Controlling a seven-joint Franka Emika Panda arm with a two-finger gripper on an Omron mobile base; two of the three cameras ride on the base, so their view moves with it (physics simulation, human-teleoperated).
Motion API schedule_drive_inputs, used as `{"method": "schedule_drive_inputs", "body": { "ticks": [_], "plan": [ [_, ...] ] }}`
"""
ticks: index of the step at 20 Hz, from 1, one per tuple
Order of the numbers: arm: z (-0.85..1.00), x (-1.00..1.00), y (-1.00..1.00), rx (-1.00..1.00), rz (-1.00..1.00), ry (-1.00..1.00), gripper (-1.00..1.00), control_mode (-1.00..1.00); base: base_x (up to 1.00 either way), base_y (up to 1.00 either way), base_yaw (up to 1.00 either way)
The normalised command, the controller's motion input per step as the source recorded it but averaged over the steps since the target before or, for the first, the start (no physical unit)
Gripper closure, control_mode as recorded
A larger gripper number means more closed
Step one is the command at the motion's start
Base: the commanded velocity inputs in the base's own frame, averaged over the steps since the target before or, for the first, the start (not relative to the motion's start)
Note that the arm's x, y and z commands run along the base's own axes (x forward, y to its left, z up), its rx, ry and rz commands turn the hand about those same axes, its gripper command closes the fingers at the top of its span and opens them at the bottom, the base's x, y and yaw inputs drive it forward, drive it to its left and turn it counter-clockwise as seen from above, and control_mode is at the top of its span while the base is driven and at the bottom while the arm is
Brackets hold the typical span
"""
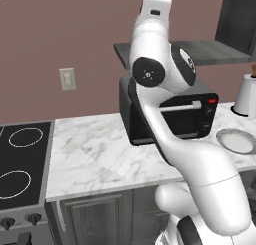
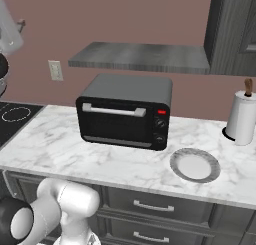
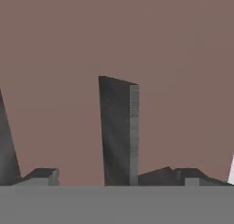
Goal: Pick up the bagel from the plate, place it on the toaster oven rack, close the door, and set the timer.
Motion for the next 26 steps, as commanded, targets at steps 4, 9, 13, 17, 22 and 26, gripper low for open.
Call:
{"method": "schedule_drive_inputs", "body": {
  "ticks": [4, 9, 13, 17, 22, 26],
  "plan": [
    [0.09, -0.41, -0.91, 0.98, 0.1, 0.06, -1.0, -1.0, 0.0, 0.0, 0.0],
    [-0.26, -0.46, -0.93, 0.86, 0.04, 0.28, -1.0, -1.0, 0.0, 0.0, 0.0],
    [-1.0, -0.09, -0.4, 0.5, 0.0, 0.42, -1.0, -1.0, 0.0, 0.0, 0.0],
    [-1.0, 0.0, -0.19, 0.3, 0.0, 0.34, -1.0, -1.0, 0.0, 0.0, 0.0],
    [-0.94, 0.13, -0.39, 0.22, 0.0, 0.17, -1.0, -1.0, 0.0, 0.0, 0.0],
    [-0.98, 0.07, -0.46, 0.19, 0.0, 0.02, -1.0, -1.0, 0.0, 0.0, 0.0]
  ]
}}
